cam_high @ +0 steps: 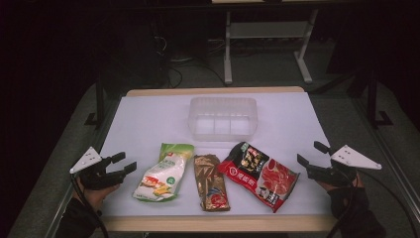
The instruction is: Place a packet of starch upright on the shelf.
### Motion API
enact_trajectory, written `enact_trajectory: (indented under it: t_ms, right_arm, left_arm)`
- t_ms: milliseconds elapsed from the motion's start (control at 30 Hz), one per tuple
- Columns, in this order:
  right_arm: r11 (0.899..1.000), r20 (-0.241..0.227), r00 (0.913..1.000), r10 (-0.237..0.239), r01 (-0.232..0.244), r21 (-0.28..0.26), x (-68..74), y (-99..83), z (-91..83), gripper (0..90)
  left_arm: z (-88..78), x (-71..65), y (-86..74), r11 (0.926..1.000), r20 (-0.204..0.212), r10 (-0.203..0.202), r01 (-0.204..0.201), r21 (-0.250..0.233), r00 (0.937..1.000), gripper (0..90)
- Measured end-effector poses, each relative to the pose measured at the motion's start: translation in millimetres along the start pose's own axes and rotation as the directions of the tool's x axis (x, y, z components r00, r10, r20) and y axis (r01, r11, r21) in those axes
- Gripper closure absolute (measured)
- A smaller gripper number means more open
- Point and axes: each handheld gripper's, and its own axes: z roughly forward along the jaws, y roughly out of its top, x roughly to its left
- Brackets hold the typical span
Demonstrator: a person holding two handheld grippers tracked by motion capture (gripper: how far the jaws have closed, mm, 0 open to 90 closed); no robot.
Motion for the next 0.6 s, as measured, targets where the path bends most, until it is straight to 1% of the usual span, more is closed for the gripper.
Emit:
enact_trajectory:
  t_ms: [33, 67, 100, 167, 233, 267, 333, 367, 400, 567, 600]
  right_arm:
    - [1.0, -0.015, 0.9999, -0.005, 0.005, 0.004, 2.5, 3.5, -0.2, 24.5]
    - [1.0, -0.023, 0.9997, -0.003, 0.003, 0.012, 6.1, 7.2, -0.3, 25.8]
    - [1.0, -0.03, 0.9995, 0.001, 0.0, 0.031, 10.0, 10.6, 1.5, 24.4]
    - [0.999, -0.056, 0.9984, 0.011, -0.008, 0.049, 14.3, 12.4, 4.4, 25.0]
    - [0.996, -0.06, 0.9982, 0.004, 0.001, 0.085, 18.3, 13.6, 8.7, 23.9]
    - [0.995, -0.065, 0.9979, 0.004, 0.003, 0.095, 19.8, 13.8, 10.1, 23.9]
    - [0.994, -0.072, 0.9974, 0.003, 0.005, 0.111, 22.1, 14.4, 12.9, 23.9]
    - [0.993, -0.079, 0.9969, 0.006, 0.003, 0.117, 22.8, 14.6, 13.5, 24.0]
    - [0.993, -0.081, 0.9966, 0.008, 0.002, 0.121, 23.7, 14.9, 14.5, 24.0]
    - [0.989, -0.098, 0.9952, 0.008, 0.007, 0.147, 27.9, 16.5, 17.6, 24.0]
    - [0.988, -0.111, 0.9938, 0.011, 0.006, 0.155, 29.5, 16.9, 19.0, 24.0]
  left_arm:
    - [1.6, -0.4, -0.4, 0.9999, 0.0, 0.004, -0.004, 0.015, 1.0, 29.4]
    - [2.8, -0.6, -1.8, 0.9999, 0.002, 0.003, -0.003, 0.016, 1.0, 31.4]
    - [3.1, -0.6, -2.5, 0.9998, 0.002, 0.002, -0.002, 0.018, 1.0, 31.8]
    - [4.3, -1.1, -3.3, 0.999, -0.005, 0.017, -0.017, 0.042, 0.9998, 30.8]
    - [5.7, -0.7, -4.6, 0.9987, 0.017, 0.015, -0.016, 0.048, 0.9997, 32.9]
    - [6.6, -0.9, -4.9, 0.9981, 0.01, 0.019, -0.019, 0.058, 0.9998, 33.0]
    - [8.0, -1.7, -5.2, 0.9973, 0.016, 0.031, -0.032, 0.066, 0.9994, 34.3]
    - [8.2, -2.1, -5.2, 0.9976, -0.001, 0.029, -0.029, 0.064, 0.9996, 33.3]
    - [8.5, -1.6, -4.6, 0.9974, -0.007, 0.025, -0.025, 0.068, 0.9997, 28.5]
    - [9.4, -1.8, -3.1, 0.9963, -0.002, 0.027, -0.027, 0.082, 0.9996, 27.9]
    - [12.1, -3.0, -1.9, 0.9937, -0.014, 0.04, -0.039, 0.105, 0.9991, 25.5]
